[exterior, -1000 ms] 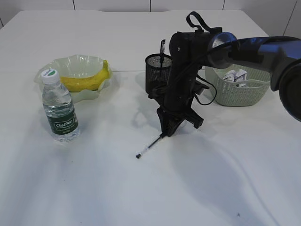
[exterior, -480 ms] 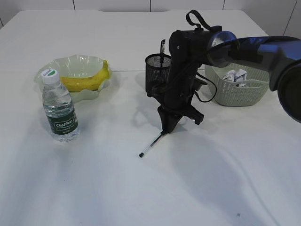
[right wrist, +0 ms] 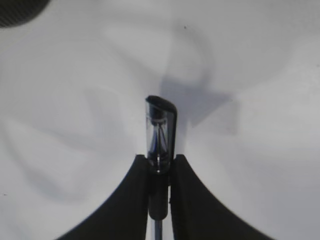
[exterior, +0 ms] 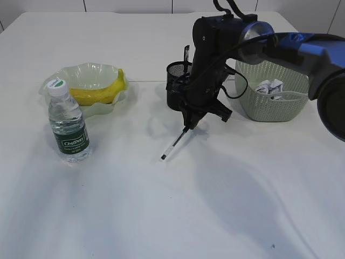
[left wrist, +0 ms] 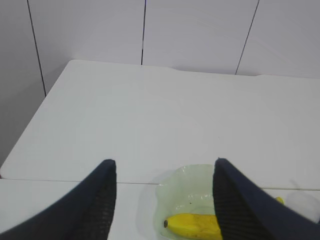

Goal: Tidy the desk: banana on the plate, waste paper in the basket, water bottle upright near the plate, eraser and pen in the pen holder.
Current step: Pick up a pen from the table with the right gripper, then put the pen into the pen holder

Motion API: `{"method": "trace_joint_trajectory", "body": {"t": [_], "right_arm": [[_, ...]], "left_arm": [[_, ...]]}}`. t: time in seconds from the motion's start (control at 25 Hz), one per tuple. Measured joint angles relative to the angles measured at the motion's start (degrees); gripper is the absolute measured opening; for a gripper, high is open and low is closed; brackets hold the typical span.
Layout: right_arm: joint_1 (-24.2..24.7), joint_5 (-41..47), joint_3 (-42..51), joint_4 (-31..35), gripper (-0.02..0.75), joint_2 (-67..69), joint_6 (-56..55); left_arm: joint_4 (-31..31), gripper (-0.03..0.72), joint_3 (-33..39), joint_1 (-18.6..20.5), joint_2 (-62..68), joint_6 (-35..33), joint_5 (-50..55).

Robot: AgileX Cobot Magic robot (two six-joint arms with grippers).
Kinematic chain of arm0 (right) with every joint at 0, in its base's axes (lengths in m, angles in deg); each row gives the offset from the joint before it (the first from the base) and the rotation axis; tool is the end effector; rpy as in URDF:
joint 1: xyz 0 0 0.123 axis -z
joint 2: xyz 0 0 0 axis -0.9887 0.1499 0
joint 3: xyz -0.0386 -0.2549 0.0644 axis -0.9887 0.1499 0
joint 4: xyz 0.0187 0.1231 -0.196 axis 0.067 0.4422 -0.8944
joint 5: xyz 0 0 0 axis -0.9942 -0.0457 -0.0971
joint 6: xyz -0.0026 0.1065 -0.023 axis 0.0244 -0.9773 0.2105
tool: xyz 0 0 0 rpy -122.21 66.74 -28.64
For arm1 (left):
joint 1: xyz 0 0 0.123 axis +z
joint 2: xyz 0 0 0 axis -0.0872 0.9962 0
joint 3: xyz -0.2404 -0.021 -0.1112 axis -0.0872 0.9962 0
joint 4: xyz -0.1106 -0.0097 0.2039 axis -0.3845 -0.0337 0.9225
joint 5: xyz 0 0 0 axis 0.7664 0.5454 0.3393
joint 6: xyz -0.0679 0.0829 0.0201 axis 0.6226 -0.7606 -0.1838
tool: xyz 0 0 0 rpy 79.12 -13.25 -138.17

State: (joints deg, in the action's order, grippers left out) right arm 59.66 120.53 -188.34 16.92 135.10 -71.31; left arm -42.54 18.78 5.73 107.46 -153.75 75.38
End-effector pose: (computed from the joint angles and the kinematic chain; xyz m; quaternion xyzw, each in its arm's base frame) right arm 0.4436 0.1849 0.1351 0.3115 0.9447 0.0894 0.0510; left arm 0.2997 0.0419 0.3339 -0.0759 0.7707 -0.0302 0.6320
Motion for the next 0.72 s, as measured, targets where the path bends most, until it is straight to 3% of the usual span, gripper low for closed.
{"method": "trace_joint_trajectory", "body": {"t": [0.48,0.72], "right_arm": [[0.0,-10.1,-11.9,-9.6,0.074,0.0,8.2],[0.0,-11.7,-15.3,-10.9,0.073,0.0,9.6]], "left_arm": [[0.0,0.425,0.0,0.0,0.0,0.0,0.0],[0.0,0.425,0.0,0.0,0.7,0.0,0.0]]}}
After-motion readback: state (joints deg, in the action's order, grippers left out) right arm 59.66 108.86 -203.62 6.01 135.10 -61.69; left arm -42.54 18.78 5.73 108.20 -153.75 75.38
